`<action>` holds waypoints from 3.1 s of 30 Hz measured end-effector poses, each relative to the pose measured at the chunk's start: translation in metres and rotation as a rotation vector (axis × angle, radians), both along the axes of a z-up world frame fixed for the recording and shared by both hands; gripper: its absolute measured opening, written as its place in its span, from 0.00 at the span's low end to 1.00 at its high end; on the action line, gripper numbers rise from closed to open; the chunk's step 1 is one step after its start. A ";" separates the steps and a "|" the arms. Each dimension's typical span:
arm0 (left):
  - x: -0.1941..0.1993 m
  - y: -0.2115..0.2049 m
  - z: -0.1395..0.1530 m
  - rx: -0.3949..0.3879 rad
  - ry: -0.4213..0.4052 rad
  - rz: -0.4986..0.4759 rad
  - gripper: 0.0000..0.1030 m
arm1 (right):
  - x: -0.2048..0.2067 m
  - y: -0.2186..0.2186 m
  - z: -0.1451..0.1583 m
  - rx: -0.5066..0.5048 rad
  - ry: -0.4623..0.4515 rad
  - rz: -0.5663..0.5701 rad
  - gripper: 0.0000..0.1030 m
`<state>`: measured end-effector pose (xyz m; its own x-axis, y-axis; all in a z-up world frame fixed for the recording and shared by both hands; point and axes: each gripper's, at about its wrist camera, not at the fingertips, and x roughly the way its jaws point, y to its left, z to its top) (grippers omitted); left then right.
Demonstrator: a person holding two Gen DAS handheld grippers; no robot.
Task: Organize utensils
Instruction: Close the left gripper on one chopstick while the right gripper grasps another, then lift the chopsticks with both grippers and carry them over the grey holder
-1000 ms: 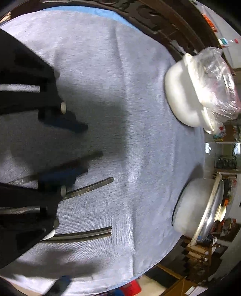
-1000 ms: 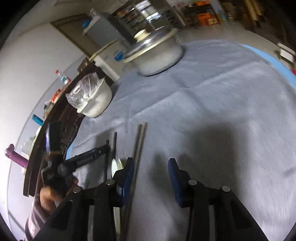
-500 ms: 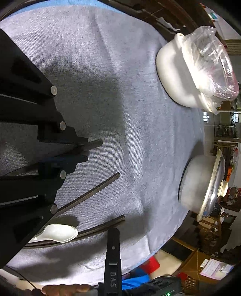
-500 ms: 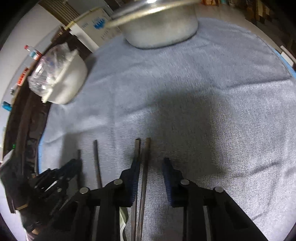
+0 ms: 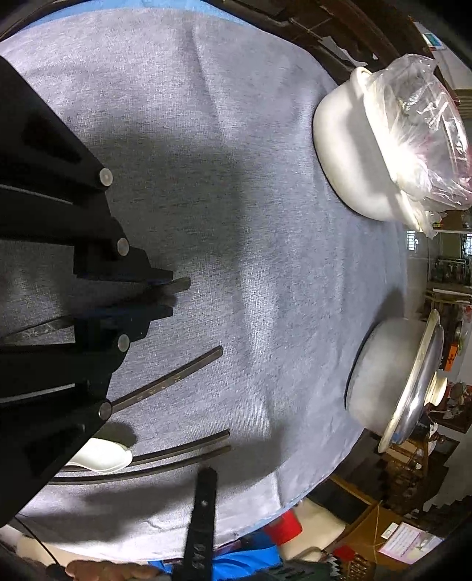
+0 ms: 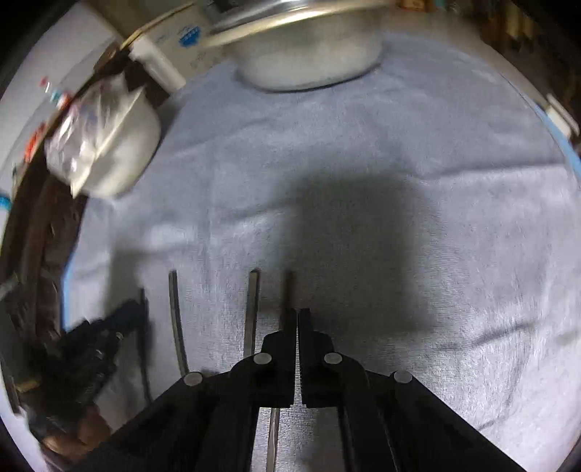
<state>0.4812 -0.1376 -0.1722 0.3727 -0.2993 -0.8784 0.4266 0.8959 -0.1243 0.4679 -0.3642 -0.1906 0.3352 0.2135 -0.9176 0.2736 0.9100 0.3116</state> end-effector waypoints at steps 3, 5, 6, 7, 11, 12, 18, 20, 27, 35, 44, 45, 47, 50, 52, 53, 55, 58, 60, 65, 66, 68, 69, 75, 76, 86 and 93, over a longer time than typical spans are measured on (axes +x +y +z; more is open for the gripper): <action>-0.001 -0.005 0.000 0.032 -0.019 -0.003 0.09 | 0.000 0.001 0.001 0.031 -0.007 0.007 0.06; -0.001 -0.005 -0.001 0.034 -0.023 -0.008 0.09 | 0.002 0.008 0.003 0.004 -0.015 0.028 0.06; -0.001 -0.004 -0.001 0.030 -0.020 -0.011 0.09 | 0.005 0.012 0.003 -0.005 -0.008 0.038 0.06; -0.001 -0.002 0.000 0.027 -0.016 -0.017 0.09 | 0.007 0.016 0.001 -0.019 0.005 0.044 0.06; -0.007 0.003 0.001 0.038 -0.002 -0.068 0.09 | 0.021 0.027 -0.001 -0.071 0.054 0.066 0.19; -0.008 0.004 0.002 0.040 0.002 -0.074 0.09 | 0.022 0.029 -0.002 -0.079 0.067 0.073 0.21; -0.003 0.002 0.002 0.029 0.026 -0.053 0.10 | 0.028 0.050 0.012 -0.227 0.073 0.128 0.20; -0.002 -0.003 0.002 0.041 0.022 -0.045 0.11 | 0.029 0.057 0.017 -0.298 0.072 0.160 0.09; -0.005 -0.001 0.001 0.049 0.017 -0.003 0.06 | 0.005 0.026 0.038 -0.178 0.006 0.096 0.06; -0.037 0.031 0.046 -0.078 -0.082 0.035 0.05 | -0.072 -0.016 0.103 -0.074 -0.237 -0.021 0.06; -0.115 0.075 0.127 -0.196 -0.290 0.109 0.05 | -0.160 -0.027 0.135 -0.102 -0.489 -0.125 0.06; -0.124 0.079 0.134 -0.206 -0.310 0.118 0.05 | -0.168 -0.026 0.138 -0.106 -0.511 -0.134 0.06; -0.147 0.089 0.149 -0.226 -0.367 0.138 0.05 | -0.192 -0.026 0.148 -0.121 -0.558 -0.159 0.06; -0.180 0.103 0.167 -0.260 -0.440 0.167 0.05 | -0.224 -0.022 0.159 -0.141 -0.612 -0.188 0.06; -0.200 0.111 0.175 -0.287 -0.474 0.182 0.05 | -0.246 -0.019 0.166 -0.145 -0.651 -0.210 0.06; -0.208 0.113 0.178 -0.295 -0.486 0.187 0.05 | -0.258 -0.017 0.170 -0.149 -0.672 -0.222 0.06; -0.223 0.114 0.182 -0.300 -0.512 0.196 0.05 | -0.273 -0.012 0.175 -0.163 -0.707 -0.240 0.06; -0.247 0.115 0.184 -0.295 -0.549 0.197 0.05 | -0.296 -0.003 0.184 -0.173 -0.749 -0.253 0.06; -0.257 0.118 0.186 -0.311 -0.550 0.198 0.05 | -0.306 0.001 0.190 -0.181 -0.767 -0.257 0.06; -0.271 0.126 0.195 -0.360 -0.554 0.219 0.05 | -0.330 0.010 0.207 -0.211 -0.809 -0.264 0.06; -0.274 0.127 0.198 -0.367 -0.557 0.221 0.05 | -0.335 0.012 0.211 -0.221 -0.817 -0.262 0.06; -0.281 0.128 0.205 -0.382 -0.568 0.221 0.05 | -0.343 0.014 0.217 -0.231 -0.834 -0.261 0.06; -0.286 0.128 0.211 -0.388 -0.582 0.219 0.05 | -0.347 0.015 0.221 -0.236 -0.843 -0.259 0.06; -0.311 0.128 0.240 -0.433 -0.636 0.195 0.05 | -0.371 0.020 0.245 -0.226 -0.890 -0.240 0.06; -0.316 0.128 0.247 -0.446 -0.648 0.187 0.05 | -0.375 0.022 0.249 -0.223 -0.903 -0.232 0.06; -0.344 0.111 0.272 -0.526 -0.673 0.115 0.05 | -0.397 0.050 0.279 -0.160 -1.009 -0.143 0.06; -0.336 0.084 0.248 -0.487 -0.603 0.103 0.05 | -0.376 0.087 0.262 -0.170 -0.964 -0.049 0.06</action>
<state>0.1448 -0.0539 0.0756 0.7906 -0.5374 -0.2935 0.4634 0.8384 -0.2870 0.0914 -0.2773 0.0713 0.9624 0.0699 -0.2626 0.0090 0.9577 0.2876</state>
